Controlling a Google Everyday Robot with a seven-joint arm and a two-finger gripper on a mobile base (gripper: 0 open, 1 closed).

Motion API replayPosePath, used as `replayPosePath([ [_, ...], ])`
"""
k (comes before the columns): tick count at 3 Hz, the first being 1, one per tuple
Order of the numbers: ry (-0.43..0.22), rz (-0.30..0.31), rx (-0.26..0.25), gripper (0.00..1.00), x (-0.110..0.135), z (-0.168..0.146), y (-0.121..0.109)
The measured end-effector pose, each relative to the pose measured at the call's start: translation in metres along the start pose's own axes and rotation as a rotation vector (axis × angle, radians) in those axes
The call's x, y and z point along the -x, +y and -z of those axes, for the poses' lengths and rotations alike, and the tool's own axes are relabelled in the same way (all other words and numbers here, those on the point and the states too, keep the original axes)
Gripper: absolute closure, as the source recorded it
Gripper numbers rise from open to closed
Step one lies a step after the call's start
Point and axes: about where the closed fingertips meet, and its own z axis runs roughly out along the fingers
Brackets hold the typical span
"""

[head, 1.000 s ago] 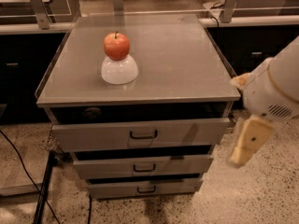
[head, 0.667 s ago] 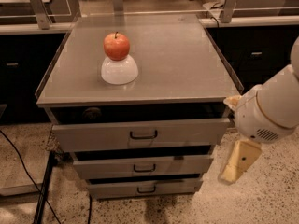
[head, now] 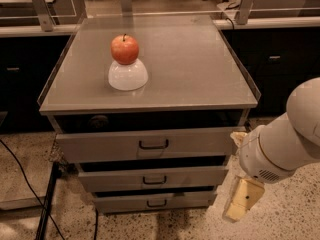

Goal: Open bottom drawer

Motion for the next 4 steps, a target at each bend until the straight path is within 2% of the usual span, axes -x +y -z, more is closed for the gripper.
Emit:
replayPosePath([
  [1, 0.004, 0.024, -0.022, 0.00, -0.006, -0.015, -0.001],
  [3, -0.026, 0.077, -0.050, 0.00, -0.041, -0.107, 0.001],
  [4, -0.063, 0.076, -0.049, 0.00, -0.056, -0.162, 0.002],
])
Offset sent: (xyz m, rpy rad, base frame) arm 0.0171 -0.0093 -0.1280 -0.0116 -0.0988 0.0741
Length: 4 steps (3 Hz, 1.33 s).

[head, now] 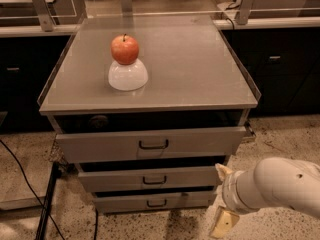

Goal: Open bottom drawer

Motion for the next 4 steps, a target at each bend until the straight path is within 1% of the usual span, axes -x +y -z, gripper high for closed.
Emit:
replayPosePath([
  [1, -0.018, -0.044, 0.055, 0.00, -0.022, -0.060, 0.008],
  [2, 0.019, -0.099, 0.174, 0.00, -0.049, -0.126, 0.034],
  [3, 0.023, -0.112, 0.215, 0.00, -0.053, -0.142, 0.045],
  [4, 0.019, -0.113, 0.215, 0.00, -0.055, -0.144, 0.046],
])
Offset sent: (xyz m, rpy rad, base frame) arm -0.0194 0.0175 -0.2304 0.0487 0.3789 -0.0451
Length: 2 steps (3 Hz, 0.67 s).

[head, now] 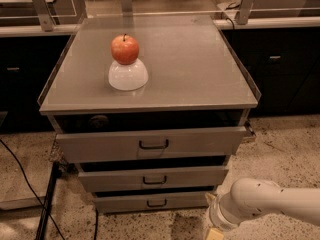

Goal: Open bottom drawer

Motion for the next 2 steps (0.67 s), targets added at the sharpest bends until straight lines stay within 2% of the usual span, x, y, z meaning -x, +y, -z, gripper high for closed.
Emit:
replayPosePath([
  [1, -0.057, -0.012, 0.006, 0.00, -0.021, -0.035, 0.002],
  [2, -0.165, -0.014, -0.021, 0.00, -0.041, -0.076, -0.009],
])
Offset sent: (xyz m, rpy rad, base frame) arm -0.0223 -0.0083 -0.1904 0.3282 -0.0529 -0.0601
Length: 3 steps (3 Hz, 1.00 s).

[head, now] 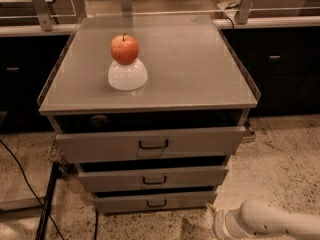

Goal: Open bottom drawer

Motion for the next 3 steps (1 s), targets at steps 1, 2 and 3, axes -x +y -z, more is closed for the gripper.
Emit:
replayPosePath([
  [1, -0.100, 0.014, -0.002, 0.00, -0.023, -0.041, -0.008],
  [2, -0.127, -0.006, 0.037, 0.00, -0.032, -0.072, 0.008],
  [3, -0.127, -0.006, 0.037, 0.00, -0.032, -0.072, 0.008],
])
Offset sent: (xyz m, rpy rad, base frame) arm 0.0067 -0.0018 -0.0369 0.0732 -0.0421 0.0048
